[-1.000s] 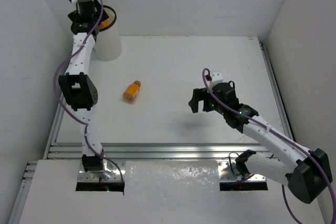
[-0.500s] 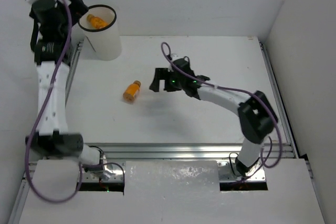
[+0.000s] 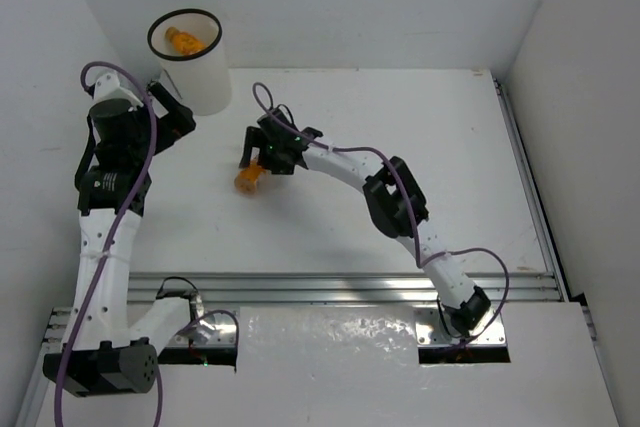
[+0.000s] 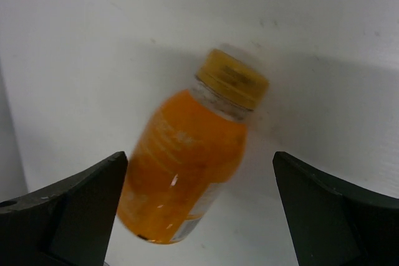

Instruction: Put the plastic bottles in the bin

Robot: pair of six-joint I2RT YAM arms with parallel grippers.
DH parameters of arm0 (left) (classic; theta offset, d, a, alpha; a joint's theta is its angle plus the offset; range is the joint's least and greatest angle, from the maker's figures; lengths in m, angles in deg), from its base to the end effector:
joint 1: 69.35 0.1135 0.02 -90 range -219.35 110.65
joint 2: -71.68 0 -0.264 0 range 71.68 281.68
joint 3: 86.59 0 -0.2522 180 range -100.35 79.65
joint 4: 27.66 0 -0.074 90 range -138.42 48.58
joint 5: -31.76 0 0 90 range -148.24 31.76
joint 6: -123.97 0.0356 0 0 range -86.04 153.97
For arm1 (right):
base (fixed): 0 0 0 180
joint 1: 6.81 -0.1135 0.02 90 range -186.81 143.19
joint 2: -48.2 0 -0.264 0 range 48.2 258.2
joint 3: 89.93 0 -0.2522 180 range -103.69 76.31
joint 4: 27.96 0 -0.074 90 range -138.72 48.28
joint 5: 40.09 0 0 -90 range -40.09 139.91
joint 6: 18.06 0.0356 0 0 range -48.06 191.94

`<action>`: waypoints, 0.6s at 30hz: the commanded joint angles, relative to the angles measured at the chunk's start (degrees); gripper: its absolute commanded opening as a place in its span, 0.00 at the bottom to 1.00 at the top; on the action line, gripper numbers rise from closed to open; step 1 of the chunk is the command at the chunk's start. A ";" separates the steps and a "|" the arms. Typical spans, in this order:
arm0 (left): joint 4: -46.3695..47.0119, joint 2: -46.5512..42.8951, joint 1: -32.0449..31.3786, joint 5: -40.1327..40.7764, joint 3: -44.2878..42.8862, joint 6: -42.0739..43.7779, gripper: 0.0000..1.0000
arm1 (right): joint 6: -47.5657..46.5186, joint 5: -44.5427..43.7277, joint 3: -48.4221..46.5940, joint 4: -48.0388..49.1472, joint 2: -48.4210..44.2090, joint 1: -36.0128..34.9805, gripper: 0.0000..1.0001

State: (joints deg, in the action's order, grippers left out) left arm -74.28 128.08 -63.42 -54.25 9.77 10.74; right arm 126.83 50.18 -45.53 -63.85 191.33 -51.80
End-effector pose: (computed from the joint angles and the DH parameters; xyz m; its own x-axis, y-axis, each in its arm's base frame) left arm 0.2001 0.0233 0.4125 -0.2369 -0.4202 -0.8760 -0.2849 0.8920 -0.3509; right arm 0.3965 0.3966 0.1635 -0.8599 0.2971 -0.4151 -0.0103 0.8029 0.5960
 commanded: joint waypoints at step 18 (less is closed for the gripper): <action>32.42 8.55 -21.65 -37.55 22.51 -11.93 1.00 | -36.61 19.86 85.10 64.03 -59.11 4.82 0.00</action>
State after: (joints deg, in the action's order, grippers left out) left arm -56.05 135.71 -80.62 -80.63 30.40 4.86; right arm 100.08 61.44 32.74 -22.34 139.66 -49.86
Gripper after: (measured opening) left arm 0.996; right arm 0.532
